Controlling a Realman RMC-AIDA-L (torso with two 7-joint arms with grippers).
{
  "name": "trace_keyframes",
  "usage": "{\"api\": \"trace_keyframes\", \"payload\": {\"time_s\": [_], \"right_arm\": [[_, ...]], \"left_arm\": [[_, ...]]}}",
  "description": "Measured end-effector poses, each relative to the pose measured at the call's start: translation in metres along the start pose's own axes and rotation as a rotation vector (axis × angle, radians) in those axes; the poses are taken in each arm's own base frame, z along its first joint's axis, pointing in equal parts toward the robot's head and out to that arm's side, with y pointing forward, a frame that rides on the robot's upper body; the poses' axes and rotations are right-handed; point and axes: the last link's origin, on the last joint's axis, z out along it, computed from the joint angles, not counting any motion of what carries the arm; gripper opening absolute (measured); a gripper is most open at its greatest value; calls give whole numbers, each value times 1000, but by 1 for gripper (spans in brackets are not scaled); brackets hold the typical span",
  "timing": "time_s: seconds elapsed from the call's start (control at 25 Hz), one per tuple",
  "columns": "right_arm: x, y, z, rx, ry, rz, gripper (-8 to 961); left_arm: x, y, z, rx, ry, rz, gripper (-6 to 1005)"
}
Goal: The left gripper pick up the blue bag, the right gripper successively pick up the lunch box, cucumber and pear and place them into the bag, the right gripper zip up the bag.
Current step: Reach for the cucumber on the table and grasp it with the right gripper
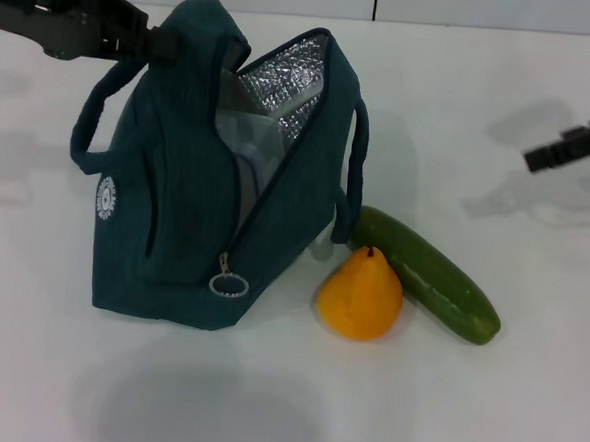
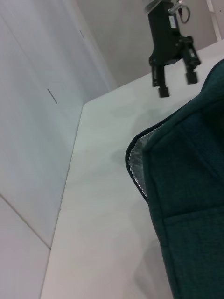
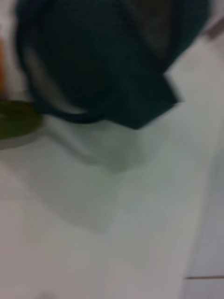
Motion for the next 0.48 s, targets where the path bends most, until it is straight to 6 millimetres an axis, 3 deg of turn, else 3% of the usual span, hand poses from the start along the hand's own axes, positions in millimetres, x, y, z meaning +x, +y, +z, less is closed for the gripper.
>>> {"api": "trace_keyframes", "payload": {"time_s": [0.2,0.48], "right_arm": [[-11,19,1,54,190,-68,885],[-12,41,27,10,248,-96,885]], "left_arm": [[1,0,-1,7,-4,2,44],[2,0,-6,16,-4,7,44]]}}
